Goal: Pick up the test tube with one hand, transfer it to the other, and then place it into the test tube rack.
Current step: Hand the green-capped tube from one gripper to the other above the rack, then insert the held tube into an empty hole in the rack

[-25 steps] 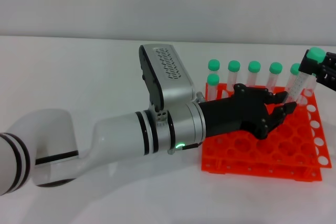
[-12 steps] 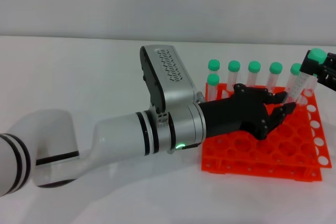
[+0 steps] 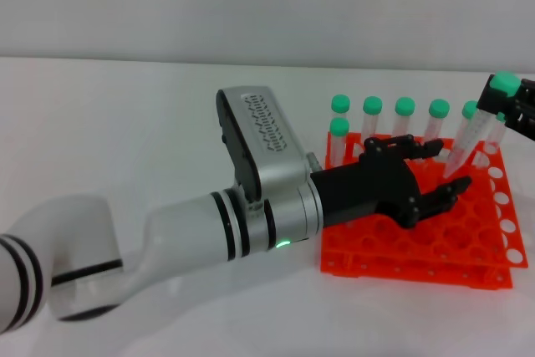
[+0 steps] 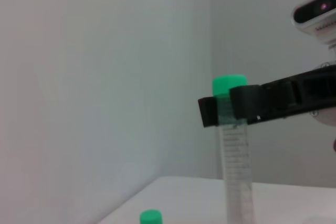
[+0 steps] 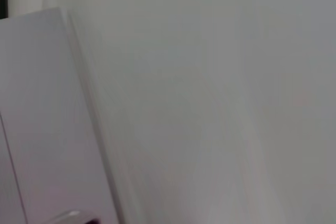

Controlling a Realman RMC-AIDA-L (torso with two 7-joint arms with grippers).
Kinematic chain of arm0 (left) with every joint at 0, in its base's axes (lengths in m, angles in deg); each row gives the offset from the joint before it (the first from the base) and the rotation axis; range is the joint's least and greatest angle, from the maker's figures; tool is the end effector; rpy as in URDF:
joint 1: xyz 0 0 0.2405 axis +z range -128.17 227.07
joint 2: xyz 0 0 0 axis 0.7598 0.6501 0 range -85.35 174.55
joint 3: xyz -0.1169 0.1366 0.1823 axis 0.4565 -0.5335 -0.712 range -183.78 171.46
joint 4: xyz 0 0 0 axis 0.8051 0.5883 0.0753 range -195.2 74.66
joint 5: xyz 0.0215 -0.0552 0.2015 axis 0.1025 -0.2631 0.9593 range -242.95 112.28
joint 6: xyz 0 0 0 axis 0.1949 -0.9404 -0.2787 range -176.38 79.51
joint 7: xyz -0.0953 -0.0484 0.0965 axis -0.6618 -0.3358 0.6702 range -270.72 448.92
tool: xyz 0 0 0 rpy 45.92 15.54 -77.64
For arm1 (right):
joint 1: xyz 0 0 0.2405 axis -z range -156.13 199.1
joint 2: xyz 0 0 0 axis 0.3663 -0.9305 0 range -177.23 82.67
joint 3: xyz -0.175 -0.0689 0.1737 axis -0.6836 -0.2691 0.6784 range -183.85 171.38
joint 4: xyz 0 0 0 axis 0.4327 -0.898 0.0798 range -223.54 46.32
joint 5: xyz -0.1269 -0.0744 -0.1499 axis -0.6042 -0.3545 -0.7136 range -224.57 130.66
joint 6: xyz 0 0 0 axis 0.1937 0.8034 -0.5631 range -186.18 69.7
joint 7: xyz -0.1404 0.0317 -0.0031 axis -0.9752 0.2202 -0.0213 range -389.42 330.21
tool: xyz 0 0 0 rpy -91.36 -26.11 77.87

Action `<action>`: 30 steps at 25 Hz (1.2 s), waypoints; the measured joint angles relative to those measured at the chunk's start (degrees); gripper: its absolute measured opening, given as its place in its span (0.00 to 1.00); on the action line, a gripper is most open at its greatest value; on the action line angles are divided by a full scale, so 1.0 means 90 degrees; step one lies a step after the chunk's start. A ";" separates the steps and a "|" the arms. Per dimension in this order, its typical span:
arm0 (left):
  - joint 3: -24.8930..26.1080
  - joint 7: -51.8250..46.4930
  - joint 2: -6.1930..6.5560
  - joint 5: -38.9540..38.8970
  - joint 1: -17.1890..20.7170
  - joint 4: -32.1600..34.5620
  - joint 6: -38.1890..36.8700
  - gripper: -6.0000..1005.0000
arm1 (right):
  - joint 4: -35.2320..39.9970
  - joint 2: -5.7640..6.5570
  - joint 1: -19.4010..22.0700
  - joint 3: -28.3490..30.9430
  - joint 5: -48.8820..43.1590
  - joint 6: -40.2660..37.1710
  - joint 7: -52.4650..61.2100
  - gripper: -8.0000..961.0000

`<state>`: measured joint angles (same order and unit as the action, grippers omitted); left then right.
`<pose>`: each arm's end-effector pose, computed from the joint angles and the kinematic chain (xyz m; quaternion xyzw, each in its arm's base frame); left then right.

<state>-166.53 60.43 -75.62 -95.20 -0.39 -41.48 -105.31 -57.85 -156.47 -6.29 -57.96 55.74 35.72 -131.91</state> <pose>-0.1316 0.3436 -0.1478 -0.9266 -0.0601 -0.3259 0.1777 0.2476 0.3434 0.0770 -0.8687 0.1822 0.4255 0.1765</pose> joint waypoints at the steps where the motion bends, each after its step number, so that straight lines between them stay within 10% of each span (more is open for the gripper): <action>1: 0.0046 0.0171 -0.0001 -0.0002 0.0079 0.0045 0.0000 0.49 | 0.0002 -0.0009 0.0000 0.0045 0.0001 -0.0002 -0.0007 0.28; 12: 0.1261 0.2168 -0.0002 -0.0098 0.2180 0.0679 -0.0605 0.74 | 0.0043 -0.0183 -0.0193 0.0264 -0.0042 -0.0473 -0.0329 0.29; 18: 0.1637 0.2402 0.0009 -0.0801 0.3335 0.0628 -0.1650 0.86 | 0.0049 -0.0532 -0.0450 0.0200 -0.0174 -0.0886 -0.0764 0.30; 30: 0.1719 0.2357 0.0039 -0.2749 0.3880 -0.0155 -0.2146 0.88 | -0.0459 -0.0749 -0.0827 -0.0511 -0.0124 -0.1679 -0.1536 0.31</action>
<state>-151.06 81.64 -75.27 -119.94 34.54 -42.88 -124.62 -61.98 -163.21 -13.74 -62.56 54.62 20.61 -145.74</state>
